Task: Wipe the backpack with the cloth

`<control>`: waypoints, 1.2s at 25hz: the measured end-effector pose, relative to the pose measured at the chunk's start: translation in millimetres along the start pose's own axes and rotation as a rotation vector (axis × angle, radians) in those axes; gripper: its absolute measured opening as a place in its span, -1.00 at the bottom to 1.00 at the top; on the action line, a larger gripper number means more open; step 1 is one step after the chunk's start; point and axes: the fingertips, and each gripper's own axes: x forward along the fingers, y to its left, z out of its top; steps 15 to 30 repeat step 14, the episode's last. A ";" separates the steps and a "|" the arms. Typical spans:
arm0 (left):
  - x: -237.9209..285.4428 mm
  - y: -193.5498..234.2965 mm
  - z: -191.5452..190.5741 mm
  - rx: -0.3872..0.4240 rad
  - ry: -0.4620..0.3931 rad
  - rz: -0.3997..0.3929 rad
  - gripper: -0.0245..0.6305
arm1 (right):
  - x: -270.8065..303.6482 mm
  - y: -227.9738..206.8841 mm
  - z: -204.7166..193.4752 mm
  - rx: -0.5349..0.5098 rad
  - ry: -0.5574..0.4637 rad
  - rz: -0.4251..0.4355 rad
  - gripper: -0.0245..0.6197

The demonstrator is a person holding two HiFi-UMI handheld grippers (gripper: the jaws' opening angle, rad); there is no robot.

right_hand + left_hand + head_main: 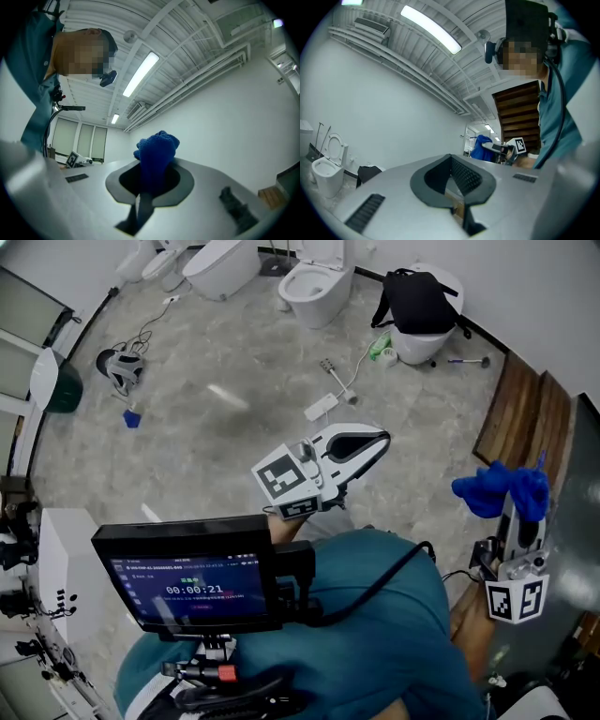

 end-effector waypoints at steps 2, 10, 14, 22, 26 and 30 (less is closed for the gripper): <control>-0.3 3.1 1.1 0.004 0.002 0.007 -0.91 | 4.7 -0.5 -2.2 0.005 0.002 0.007 -0.84; -6.3 2.0 0.7 0.012 0.003 0.019 -0.91 | 11.3 4.0 -7.5 0.013 -0.004 0.030 -0.84; -0.6 13.8 0.9 0.006 0.023 0.035 -0.91 | 23.8 -3.3 -12.1 0.019 0.003 0.034 -0.84; -0.6 13.8 0.9 0.006 0.023 0.035 -0.91 | 23.8 -3.3 -12.1 0.019 0.003 0.034 -0.84; -0.6 13.8 0.9 0.006 0.023 0.035 -0.91 | 23.8 -3.3 -12.1 0.019 0.003 0.034 -0.84; -0.6 13.8 0.9 0.006 0.023 0.035 -0.91 | 23.8 -3.3 -12.1 0.019 0.003 0.034 -0.84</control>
